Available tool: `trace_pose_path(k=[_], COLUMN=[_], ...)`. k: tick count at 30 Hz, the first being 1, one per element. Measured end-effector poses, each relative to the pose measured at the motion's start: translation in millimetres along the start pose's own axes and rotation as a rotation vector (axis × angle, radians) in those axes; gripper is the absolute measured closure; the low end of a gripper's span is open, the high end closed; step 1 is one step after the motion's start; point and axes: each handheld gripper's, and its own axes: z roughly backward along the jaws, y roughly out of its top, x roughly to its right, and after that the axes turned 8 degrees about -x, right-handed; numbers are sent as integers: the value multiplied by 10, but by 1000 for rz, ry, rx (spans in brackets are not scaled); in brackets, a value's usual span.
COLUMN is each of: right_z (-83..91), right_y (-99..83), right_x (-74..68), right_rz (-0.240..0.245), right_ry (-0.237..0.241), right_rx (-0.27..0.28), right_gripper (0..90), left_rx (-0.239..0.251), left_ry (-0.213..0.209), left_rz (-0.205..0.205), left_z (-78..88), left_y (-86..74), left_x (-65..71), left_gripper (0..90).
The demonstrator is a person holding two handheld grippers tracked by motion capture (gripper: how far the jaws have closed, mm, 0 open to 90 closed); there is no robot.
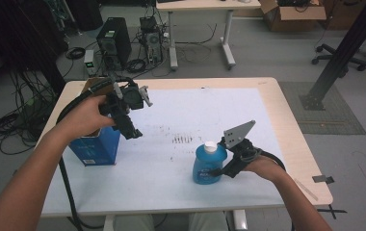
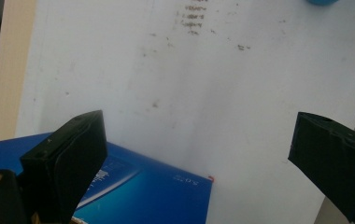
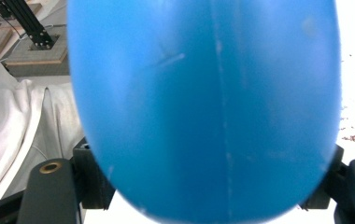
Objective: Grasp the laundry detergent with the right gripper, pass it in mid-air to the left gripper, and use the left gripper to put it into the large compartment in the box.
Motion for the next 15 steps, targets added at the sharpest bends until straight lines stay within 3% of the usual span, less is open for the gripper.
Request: trace_pose_path(k=[15], right_z=[-10], right_y=[-9], right_x=[4], right_rz=[18], right_ry=[24], right_rx=[2], right_gripper=[351], left_rx=[-6], left_ry=[-1], left_rz=[-1], left_z=[-5], left_y=[-1], left_x=[4], left_gripper=[48])
